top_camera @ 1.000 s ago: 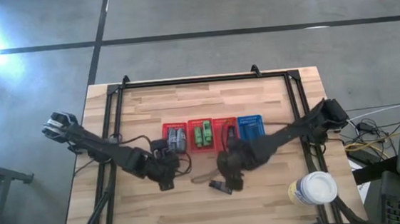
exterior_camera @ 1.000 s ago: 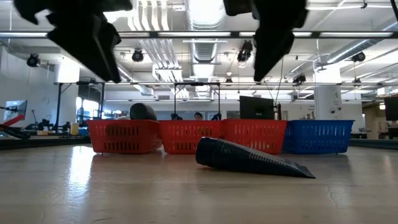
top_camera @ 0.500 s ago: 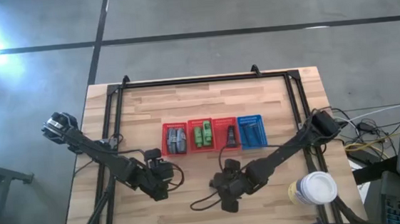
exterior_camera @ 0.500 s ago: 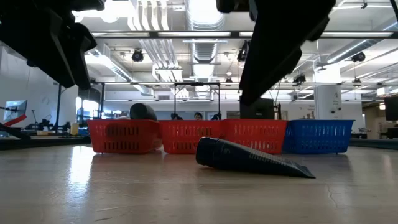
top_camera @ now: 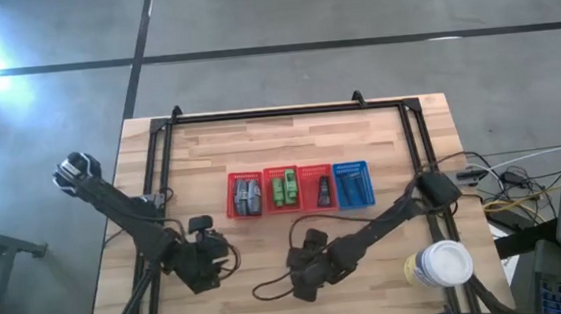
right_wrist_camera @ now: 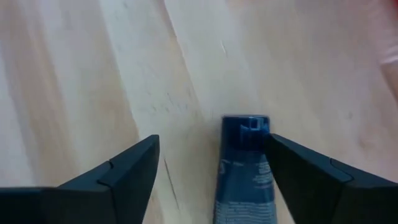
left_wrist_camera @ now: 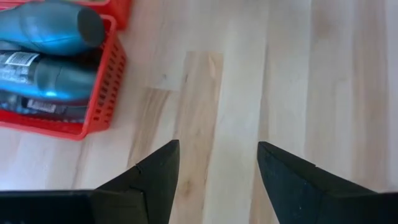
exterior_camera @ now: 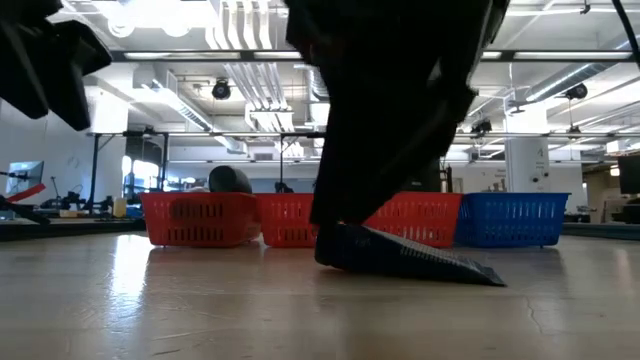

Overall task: Pick & Place Travel size toiletries
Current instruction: Put the blue shave cream into the right red bin

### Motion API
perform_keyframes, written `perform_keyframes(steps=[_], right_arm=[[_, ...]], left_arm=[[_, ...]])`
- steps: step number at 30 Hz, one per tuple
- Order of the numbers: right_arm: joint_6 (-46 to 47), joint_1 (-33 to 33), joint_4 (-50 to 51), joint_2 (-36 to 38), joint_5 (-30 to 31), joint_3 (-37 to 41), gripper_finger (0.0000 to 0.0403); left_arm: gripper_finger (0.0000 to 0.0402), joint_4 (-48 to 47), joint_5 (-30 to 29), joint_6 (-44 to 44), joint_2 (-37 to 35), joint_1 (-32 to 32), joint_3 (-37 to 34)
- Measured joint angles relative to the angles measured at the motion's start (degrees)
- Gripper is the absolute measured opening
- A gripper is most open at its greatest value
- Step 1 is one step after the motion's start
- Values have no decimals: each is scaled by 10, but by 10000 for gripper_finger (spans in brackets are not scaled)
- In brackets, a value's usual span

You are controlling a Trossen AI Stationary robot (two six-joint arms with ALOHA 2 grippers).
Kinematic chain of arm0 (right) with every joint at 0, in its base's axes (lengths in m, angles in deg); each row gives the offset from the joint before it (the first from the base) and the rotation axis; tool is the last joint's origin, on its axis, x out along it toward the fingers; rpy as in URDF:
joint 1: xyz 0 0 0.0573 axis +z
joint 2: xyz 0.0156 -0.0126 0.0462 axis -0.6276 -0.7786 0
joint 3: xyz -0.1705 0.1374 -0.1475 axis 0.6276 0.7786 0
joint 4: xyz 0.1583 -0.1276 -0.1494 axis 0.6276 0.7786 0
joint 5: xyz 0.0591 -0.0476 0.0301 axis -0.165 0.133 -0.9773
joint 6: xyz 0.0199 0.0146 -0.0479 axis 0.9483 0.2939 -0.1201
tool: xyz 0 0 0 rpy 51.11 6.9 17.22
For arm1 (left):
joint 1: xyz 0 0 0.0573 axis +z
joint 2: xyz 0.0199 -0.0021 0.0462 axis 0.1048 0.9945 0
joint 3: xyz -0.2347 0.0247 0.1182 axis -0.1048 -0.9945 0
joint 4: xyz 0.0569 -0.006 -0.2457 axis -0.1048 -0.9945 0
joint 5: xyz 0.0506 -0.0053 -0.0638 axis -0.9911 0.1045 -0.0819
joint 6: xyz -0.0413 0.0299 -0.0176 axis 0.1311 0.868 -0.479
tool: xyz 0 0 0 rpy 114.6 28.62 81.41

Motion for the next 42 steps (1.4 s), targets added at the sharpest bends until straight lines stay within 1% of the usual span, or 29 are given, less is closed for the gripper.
perform_keyframes(steps=[4,8,11,18,21,26,31,35,38,40,42], right_arm=[[11,-6,11,-23,1,-13,295],[20,-21,18,-27,-2,-18,288],[7,-31,34,-27,-6,-18,277],[-51,-38,50,-9,-54,-18,261],[-60,-38,57,-2,-65,-18,267],[-93,-38,78,6,-65,-18,293],[-110,-45,78,1,-70,-16,320],[-114,-52,72,1,-75,-2,332],[-114,-58,72,1,-106,6,329],[-114,-61,68,1,-130,13,317],[-115,-61,63,1,-136,21,301]], left_arm=[[220,-13,-2,4,-19,-17,-8],[220,-14,-24,4,-42,-27,-22],[220,-14,-29,0,-65,-29,-35],[220,-14,-38,-4,-114,-29,-68],[220,-13,-41,-15,-130,-29,-83],[220,-4,-48,-26,-150,-29,-106],[220,4,-50,-36,-156,-29,-124],[220,5,-51,-39,-156,-29,-125],[220,5,-52,-38,-156,-29,-125],[220,5,-57,-38,-156,-29,-125],[220,4,-61,-38,-156,-29,-125]])
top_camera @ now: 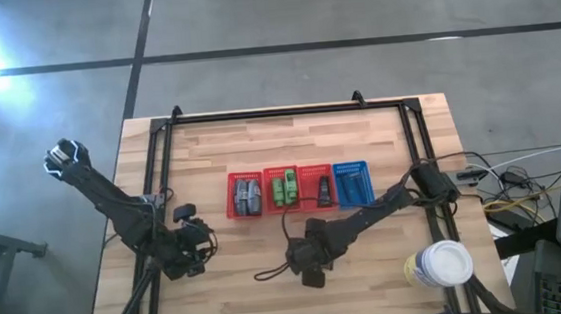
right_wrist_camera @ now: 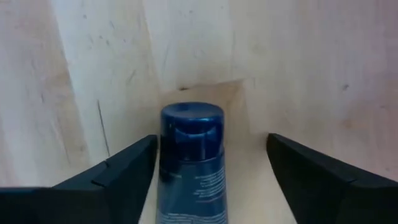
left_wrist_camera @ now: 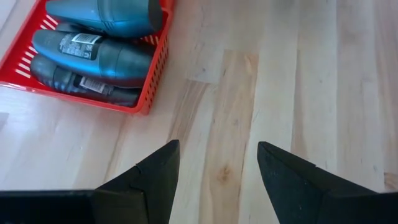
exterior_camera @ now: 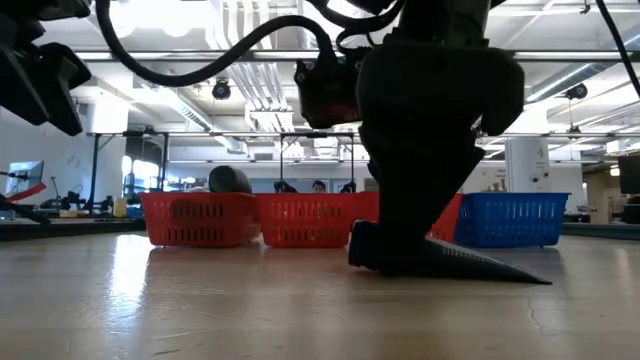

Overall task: Pick & Place Travel size toiletries
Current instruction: Put the blue shave cream into the right red bin

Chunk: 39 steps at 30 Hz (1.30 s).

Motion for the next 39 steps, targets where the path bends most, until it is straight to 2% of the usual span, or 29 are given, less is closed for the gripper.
perform_keyframes(steps=[9,15,17,21,27,32,35,37,39], right_arm=[[14,-2,-6,0,2,6,201],[121,-16,17,12,-6,7,115],[162,-21,36,31,-4,9,115],[260,-35,102,103,45,7,115],[382,-103,164,216,124,30,132],[358,-211,136,272,128,80,133],[324,-267,71,272,81,113,123],[314,-286,19,259,55,132,122],[314,-293,10,238,51,146,131]], left_arm=[[220,0,-11,19,0,0,0],[220,0,-23,31,0,0,0],[220,0,-25,38,0,0,0],[220,0,-43,55,0,0,0],[220,0,-91,56,0,1,0],[220,1,-125,55,0,13,-2],[220,1,-126,43,0,25,-2],[220,2,-126,42,0,31,-2],[220,1,-126,42,0,38,-3]])
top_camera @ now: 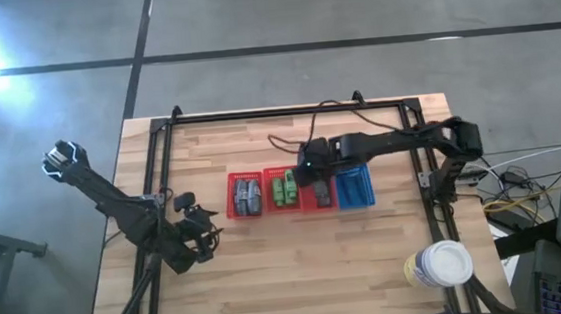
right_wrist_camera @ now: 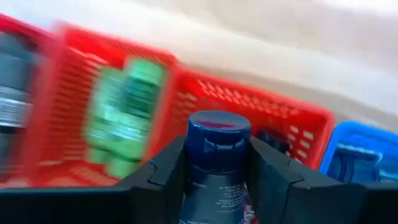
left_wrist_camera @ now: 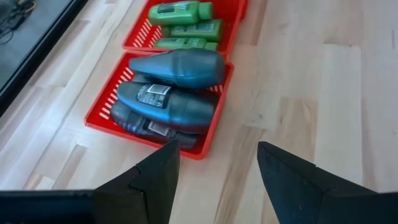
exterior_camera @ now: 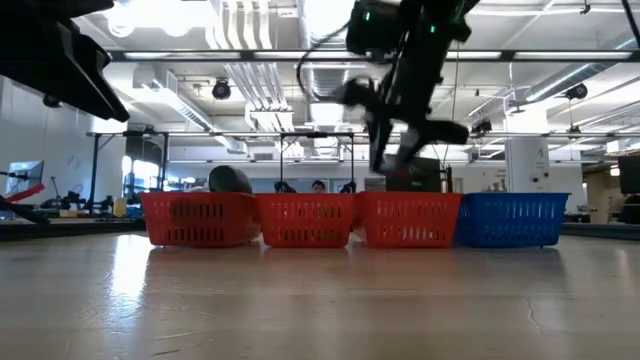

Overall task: Pick & Place Travel size toiletries
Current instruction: Put the blue shave cream into the right red bin, then return to Home Position

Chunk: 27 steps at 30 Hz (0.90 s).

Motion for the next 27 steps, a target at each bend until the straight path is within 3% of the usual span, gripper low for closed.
perform_keyframes(steps=[9,13,16,19,23,27], right_arm=[[26,11,3,-30,-4,10,230],[-25,17,33,-8,4,-21,266],[-98,27,43,23,-17,-42,287],[-153,53,27,69,-43,-40,299],[-120,94,-11,131,7,23,296],[-93,116,-173,200,23,132,277]], left_arm=[[220,0,5,0,-2,20,0],[220,0,7,1,-5,30,0],[220,10,42,18,-16,42,0],[220,54,97,61,-33,65,-6],[220,125,117,122,-48,116,-38],[220,238,161,179,-70,206,-58]])
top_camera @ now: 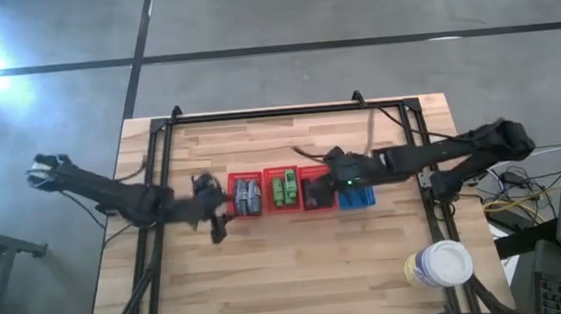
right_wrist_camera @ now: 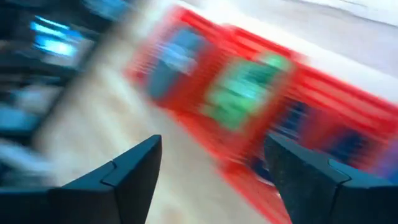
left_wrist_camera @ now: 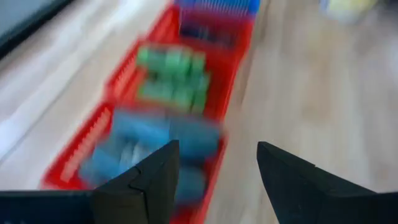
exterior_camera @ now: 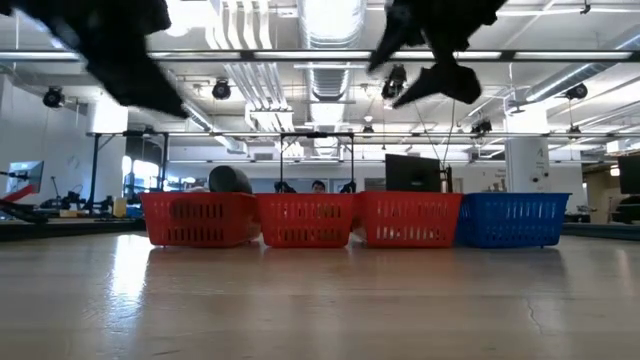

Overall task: Pick & Place Travel size toiletries
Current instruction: Return to Home Position

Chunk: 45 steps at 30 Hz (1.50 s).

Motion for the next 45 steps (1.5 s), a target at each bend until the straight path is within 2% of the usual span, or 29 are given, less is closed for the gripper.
perform_keyframes(steps=[4,6,9,12,14,16,17,19,22,25,30,33,36,39,45], right_arm=[[-56,-17,-232,44,-20,86,254],[-92,-50,-282,57,-19,101,243],[-137,-121,-277,69,-31,103,230],[-182,-207,-272,72,-100,99,224],[-202,-259,-274,71,-157,89,221],[-211,-296,-261,70,-221,78,220],[-223,-304,-245,69,-248,74,219],[-242,-305,-204,69,-268,72,220],[-252,-288,-179,69,-270,76,224],[-241,-255,-190,70,-217,77,232],[-200,-183,-191,72,-103,80,246],[-188,-151,-191,73,-53,88,251],[-169,-139,-192,73,-40,107,253],[-150,-139,-189,72,-41,135,249],[-172,-140,-184,73,-40,153,225]], left_arm=[[220,154,111,98,-22,128,8],[220,213,161,138,-24,202,21],[220,242,199,160,-13,333,55],[220,234,257,150,9,467,83],[220,232,354,122,26,545,94],[219,231,458,83,39,590,96],[217,229,491,73,43,598,95],[212,222,505,76,45,587,86],[203,221,440,104,43,536,70],[194,210,379,140,30,480,63],[188,140,314,167,-24,419,62],[188,104,299,179,-67,411,48],[187,108,295,177,-113,411,7],[187,112,296,151,-151,411,-44],[187,116,296,29,-213,409,-121]])
